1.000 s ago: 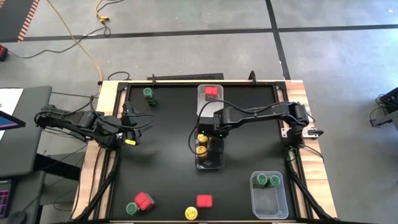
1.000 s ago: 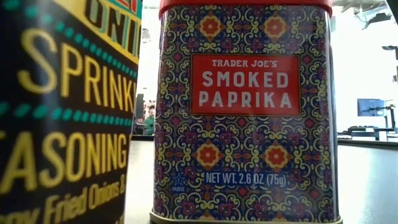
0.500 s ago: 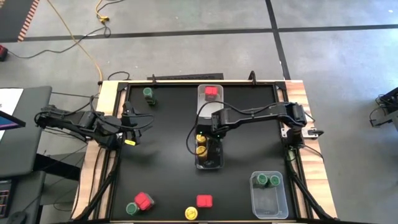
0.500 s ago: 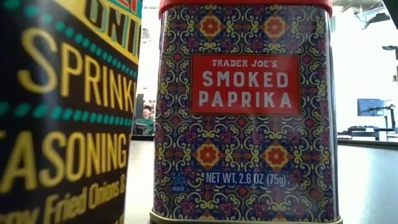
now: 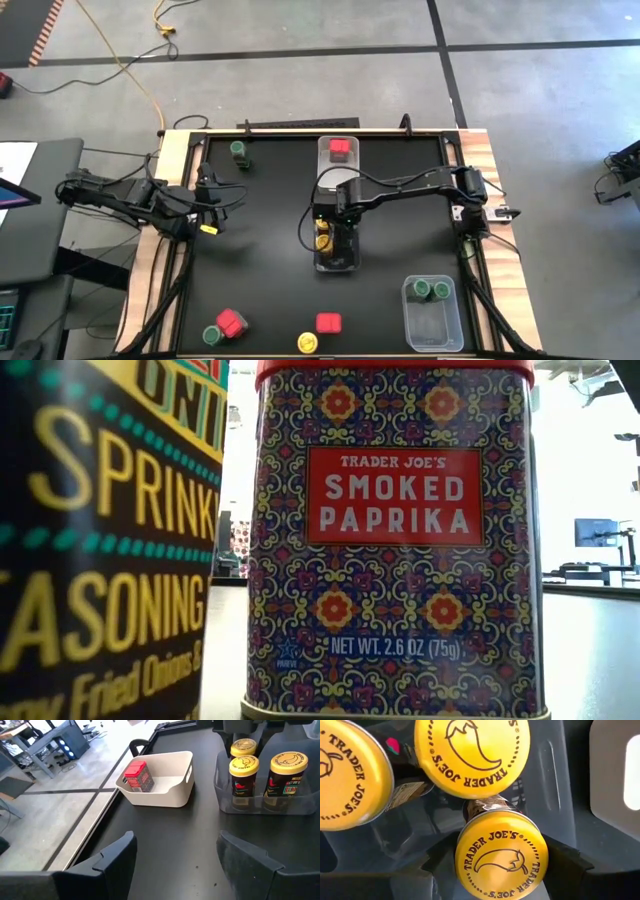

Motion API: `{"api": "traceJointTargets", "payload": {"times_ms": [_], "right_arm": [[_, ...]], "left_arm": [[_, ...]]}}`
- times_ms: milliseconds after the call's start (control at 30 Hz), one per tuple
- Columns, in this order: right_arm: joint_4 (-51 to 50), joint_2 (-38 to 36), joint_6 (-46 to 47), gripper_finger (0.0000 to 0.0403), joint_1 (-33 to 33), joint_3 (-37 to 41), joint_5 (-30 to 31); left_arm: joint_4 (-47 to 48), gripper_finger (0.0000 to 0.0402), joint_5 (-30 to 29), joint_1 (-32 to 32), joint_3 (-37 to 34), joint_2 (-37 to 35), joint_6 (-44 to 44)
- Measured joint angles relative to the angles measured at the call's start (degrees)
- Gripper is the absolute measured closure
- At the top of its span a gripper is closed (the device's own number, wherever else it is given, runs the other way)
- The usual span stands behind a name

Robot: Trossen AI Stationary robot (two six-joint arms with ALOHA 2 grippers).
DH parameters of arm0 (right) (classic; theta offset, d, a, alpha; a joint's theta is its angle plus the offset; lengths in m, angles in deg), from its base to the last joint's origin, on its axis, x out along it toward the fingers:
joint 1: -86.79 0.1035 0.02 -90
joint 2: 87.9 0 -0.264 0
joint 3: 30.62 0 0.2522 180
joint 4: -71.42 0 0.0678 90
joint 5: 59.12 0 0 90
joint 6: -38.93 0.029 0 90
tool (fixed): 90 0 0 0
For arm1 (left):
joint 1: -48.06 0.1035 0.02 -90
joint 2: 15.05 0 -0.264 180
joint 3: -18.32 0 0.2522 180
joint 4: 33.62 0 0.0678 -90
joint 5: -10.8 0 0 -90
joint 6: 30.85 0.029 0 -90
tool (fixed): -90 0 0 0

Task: Sort spices by type
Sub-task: Put the top yellow seasoning bottle into the black bin

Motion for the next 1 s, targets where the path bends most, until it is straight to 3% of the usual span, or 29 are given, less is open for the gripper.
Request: {"api": "traceJointTargets", "payload": {"times_ms": [1000], "right_arm": [[0.66,-0.13,-0.16,0.0133,-1.48,0.02,0.36]], "left_arm": [[-0.02,0.0141,0.00,0.00,0.00,0.00,0.23]]}}
